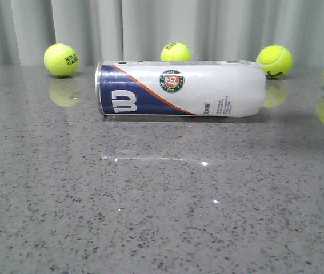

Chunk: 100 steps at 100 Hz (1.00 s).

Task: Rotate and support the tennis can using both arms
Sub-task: 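Open the right gripper and withdraw it upward from the can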

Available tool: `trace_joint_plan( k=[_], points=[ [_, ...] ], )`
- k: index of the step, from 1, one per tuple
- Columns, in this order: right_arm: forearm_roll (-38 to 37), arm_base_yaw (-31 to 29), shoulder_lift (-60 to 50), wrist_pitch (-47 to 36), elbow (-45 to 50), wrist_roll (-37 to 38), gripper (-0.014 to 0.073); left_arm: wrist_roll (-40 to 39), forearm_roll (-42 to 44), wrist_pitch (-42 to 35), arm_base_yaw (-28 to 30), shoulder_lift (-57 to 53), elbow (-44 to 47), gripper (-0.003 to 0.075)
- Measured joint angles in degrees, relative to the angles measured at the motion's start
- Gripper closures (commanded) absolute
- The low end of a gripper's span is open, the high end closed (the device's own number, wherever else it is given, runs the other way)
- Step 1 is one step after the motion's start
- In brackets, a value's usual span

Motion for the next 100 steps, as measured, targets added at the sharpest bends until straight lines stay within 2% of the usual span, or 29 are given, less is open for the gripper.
trace_joint_plan(
  k=[31, 56, 81, 89, 100],
  points=[
    [-0.1, 0.0, -20.1, -17.5, 25.9, 0.0, 0.0654, 0.0, 0.0, -1.0, 0.0, 0.0, 0.0, 0.0739],
    [-0.1, 0.0, -38.1, -22.5, 42.7, 0.0, 0.0654, 0.0, 0.0, -7.6, 0.0, 0.0, 0.0, 0.0739],
    [-0.1, 0.0, -55.8, -21.7, 50.0, 0.0, 0.0654, 0.0, 0.0, -13.1, 0.0, 0.0, -1.5, 0.0739],
    [-0.1, 0.0, -59.6, -20.9, 50.4, 0.0, 0.0654, 0.0, 0.1, -10.7, 0.0, 0.0, -6.0, 0.0739],
    [-0.1, 0.0, -61.6, -20.8, 50.5, 0.0, 0.0654, 0.4, 4.3, -2.4, 0.0, 0.6, -13.9, 0.0739]
  ],
)
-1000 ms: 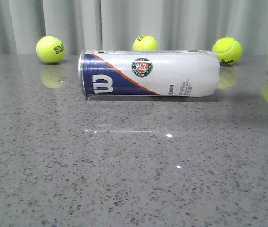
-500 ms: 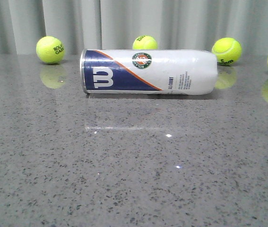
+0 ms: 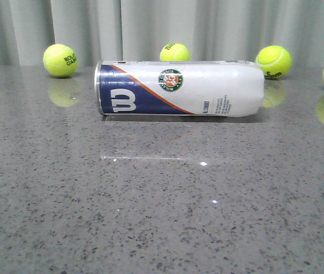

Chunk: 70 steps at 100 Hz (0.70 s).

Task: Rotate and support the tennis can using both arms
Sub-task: 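Open the right gripper and withdraw it upward from the can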

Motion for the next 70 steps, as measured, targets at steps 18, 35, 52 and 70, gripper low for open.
trace_joint_plan(
  k=[18, 35, 52, 70],
  points=[
    [0.0, 0.0, -0.1, 0.1, 0.0, 0.0, 0.0654, 0.1, 4.2, 15.1, 0.0, 9.4, -13.0, 0.0739],
    [0.0, 0.0, -0.1, 0.1, 0.0, 0.0, 0.0654, 0.2, 1.2, 27.8, 0.0, 22.2, -22.7, 0.0738],
    [0.0, 0.0, -0.1, 0.1, 0.0, 0.0, 0.0654, 0.2, -2.3, 35.9, 0.0, 36.0, -29.6, 0.0703],
    [0.0, 0.0, -0.1, 0.1, 0.0, 0.0, 0.0654, 0.2, -7.4, 37.1, 0.0, 47.3, -33.7, 0.0381]
  ],
)
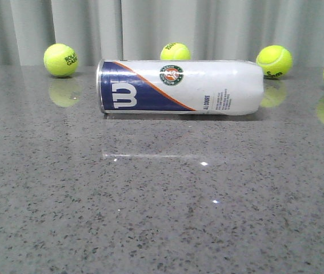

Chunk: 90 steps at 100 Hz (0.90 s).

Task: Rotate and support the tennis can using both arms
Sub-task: 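Open the right gripper and withdraw it upward from the can, then grasp the can's navy end with the left gripper and lift it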

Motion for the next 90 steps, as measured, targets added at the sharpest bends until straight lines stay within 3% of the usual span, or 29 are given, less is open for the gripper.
trace_joint_plan(
  k=[8, 17, 29, 60, 90],
  points=[
    [0.0, 0.0, 0.0, 0.0, 0.0, 0.0, 0.0654, 0.0, -3.2, 0.1, 0.0, 4.8, -1.7, 0.0235],
    [0.0, 0.0, 0.0, 0.0, 0.0, 0.0, 0.0654, 0.0, -8.4, 0.1, 0.0, 10.1, -3.8, 0.0182],
    [0.0, 0.0, 0.0, 0.0, 0.0, 0.0, 0.0654, 2.7, -18.3, 0.0, -0.1, 17.1, -6.6, 0.0183],
    [0.0, 0.0, 0.0, 0.0, 0.0, 0.0, 0.0654, 24.5, -51.3, -1.5, -6.2, 34.3, -12.2, 0.0185],
    [0.0, 0.0, 0.0, 0.0, 0.0, 0.0, 0.0654, 35.0, -71.2, 3.0, -12.2, 50.7, -21.1, 0.0192]
  ],
)
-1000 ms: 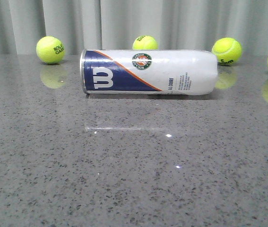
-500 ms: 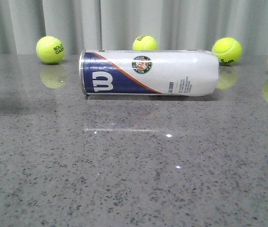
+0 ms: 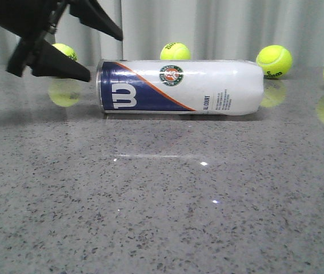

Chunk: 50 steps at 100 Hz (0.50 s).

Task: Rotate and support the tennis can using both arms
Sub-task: 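Grasp the can's navy end with the left gripper and lift it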

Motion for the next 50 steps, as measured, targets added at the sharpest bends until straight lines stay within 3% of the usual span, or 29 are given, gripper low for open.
trace_joint_plan(
  k=[13, 39, 50],
  points=[
    [0.0, 0.0, 0.0, 0.0, 0.0, 0.0, 0.0654, 2.2, -6.0, 7.3, -0.9, 6.2, -3.7, 0.0307],
    [0.0, 0.0, 0.0, 0.0, 0.0, 0.0, 0.0654, 5.4, -15.7, 19.6, -1.1, 10.5, -6.6, 0.0714],
    [0.0, 0.0, 0.0, 0.0, 0.0, 0.0, 0.0654, 7.9, -20.2, 20.8, -1.1, 10.5, -6.8, 0.0739]
  ],
)
